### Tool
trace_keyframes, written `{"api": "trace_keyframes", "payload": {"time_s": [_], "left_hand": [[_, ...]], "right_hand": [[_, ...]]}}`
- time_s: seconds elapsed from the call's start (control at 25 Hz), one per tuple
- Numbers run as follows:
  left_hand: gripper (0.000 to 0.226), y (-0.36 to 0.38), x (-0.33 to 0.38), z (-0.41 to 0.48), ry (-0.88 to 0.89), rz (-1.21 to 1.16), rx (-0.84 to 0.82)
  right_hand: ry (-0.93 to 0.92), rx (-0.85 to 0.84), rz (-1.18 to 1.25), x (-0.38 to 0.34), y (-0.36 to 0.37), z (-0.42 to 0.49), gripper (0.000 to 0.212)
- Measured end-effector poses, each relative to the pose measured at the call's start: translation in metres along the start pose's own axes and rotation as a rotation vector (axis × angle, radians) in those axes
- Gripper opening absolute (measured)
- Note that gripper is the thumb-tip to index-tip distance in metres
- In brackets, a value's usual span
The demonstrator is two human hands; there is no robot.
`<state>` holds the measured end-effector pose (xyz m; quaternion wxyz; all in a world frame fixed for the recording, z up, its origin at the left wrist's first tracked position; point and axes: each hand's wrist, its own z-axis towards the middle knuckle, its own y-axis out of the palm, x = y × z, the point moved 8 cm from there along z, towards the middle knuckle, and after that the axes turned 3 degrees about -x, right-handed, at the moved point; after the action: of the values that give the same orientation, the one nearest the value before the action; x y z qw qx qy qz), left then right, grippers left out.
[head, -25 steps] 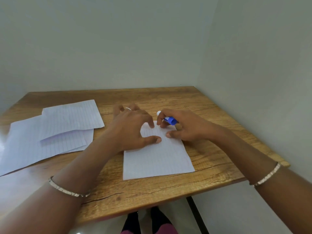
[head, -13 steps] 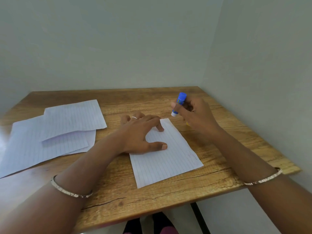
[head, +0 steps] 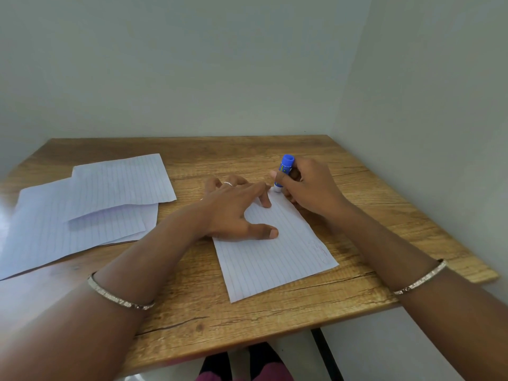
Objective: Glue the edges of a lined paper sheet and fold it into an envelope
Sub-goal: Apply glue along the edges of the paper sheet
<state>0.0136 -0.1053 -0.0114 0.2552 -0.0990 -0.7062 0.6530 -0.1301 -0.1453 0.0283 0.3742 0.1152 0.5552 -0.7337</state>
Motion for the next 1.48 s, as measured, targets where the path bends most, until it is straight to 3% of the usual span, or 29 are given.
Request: {"api": "trace_keyframes", "payload": {"time_s": [1.48], "left_hand": [[0.08,0.001,-0.002,0.001,-0.016,0.007,-0.026]], "right_hand": [[-0.041,-0.045,-0.094,-0.003,-0.022,-0.057,0.037]]}}
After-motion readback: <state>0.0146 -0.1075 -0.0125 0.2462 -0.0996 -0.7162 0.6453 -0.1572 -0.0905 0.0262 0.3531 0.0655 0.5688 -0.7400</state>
